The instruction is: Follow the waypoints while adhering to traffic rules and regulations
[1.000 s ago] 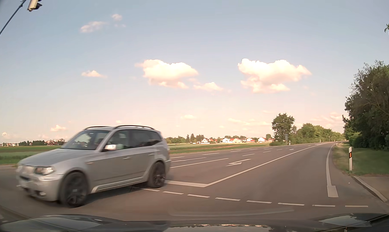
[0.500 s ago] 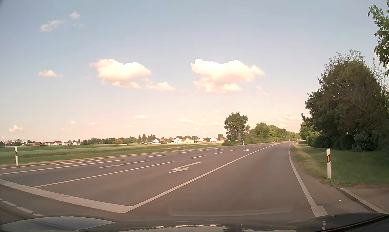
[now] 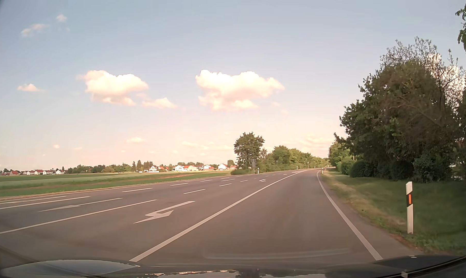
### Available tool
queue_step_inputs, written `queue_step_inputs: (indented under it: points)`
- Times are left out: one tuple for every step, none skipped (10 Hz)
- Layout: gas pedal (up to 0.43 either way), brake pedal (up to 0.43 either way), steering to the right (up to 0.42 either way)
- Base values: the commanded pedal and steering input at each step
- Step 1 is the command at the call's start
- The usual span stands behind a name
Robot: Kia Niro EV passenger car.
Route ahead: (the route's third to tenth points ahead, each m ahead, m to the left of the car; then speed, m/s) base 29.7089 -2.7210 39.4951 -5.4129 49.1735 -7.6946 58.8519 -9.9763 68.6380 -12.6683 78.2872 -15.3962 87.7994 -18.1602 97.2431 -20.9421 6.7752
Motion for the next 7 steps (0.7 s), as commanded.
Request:
queue_step_inputs:
  points:
    - [0.398, 0.018, 0.128]
    - [0.398, 0.018, 0.113]
    - [0.398, 0.018, 0.091]
    - [0.398, 0.018, 0.083]
    - [0.398, 0.018, 0.083]
    - [0.398, 0.018, 0.083]
    - [0.398, 0.018, 0.082]
